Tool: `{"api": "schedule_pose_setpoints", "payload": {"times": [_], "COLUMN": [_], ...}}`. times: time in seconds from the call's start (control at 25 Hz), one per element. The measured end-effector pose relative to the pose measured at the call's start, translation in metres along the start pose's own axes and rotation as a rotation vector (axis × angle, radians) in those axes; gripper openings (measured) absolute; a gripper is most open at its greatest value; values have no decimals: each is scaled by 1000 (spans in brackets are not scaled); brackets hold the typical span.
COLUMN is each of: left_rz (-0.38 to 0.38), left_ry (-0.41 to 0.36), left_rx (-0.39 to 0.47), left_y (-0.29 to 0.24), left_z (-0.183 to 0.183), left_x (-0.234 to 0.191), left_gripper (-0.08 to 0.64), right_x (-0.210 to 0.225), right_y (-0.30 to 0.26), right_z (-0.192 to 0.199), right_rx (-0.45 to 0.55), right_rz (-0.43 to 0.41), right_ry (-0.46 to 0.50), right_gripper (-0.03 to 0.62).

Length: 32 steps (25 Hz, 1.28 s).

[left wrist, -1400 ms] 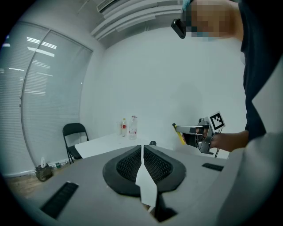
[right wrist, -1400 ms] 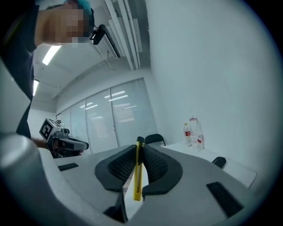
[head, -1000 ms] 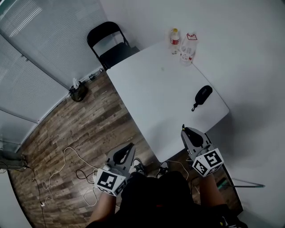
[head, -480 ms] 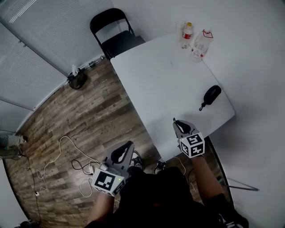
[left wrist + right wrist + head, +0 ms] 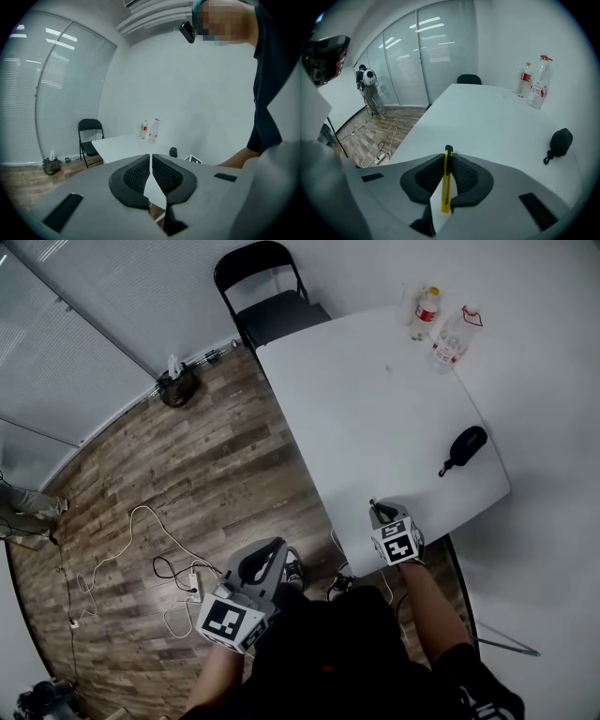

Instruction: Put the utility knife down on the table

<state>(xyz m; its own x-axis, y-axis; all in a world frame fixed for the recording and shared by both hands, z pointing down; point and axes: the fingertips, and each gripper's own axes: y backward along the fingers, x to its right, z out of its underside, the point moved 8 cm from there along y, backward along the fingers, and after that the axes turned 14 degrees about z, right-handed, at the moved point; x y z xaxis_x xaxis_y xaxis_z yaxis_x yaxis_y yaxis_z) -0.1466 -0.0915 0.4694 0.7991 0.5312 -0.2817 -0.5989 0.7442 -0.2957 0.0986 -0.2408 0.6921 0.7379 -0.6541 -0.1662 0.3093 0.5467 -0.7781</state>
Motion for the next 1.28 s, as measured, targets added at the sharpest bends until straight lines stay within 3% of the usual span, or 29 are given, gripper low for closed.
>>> {"api": "schedule_pose_setpoints", "payload": {"times": [0.56,0.92,1.28], "left_rz": [4,108,267], "left_ry": [7,-73,-168], "left_rx": [-28,36,97], "left_y": [8,4,-9], "left_z": [-6,-28,-73], "left_x": [1,3,25], "left_gripper": [34,34,34], "right_x": [-7,16,25], "right_y": [2,119,263], "right_z": [6,-59,-105], "right_rx": [-5,342,675], "right_rz": [-26,78,256], "right_ry": [-3,-135,-174], "right_gripper": [87,55,32]}}
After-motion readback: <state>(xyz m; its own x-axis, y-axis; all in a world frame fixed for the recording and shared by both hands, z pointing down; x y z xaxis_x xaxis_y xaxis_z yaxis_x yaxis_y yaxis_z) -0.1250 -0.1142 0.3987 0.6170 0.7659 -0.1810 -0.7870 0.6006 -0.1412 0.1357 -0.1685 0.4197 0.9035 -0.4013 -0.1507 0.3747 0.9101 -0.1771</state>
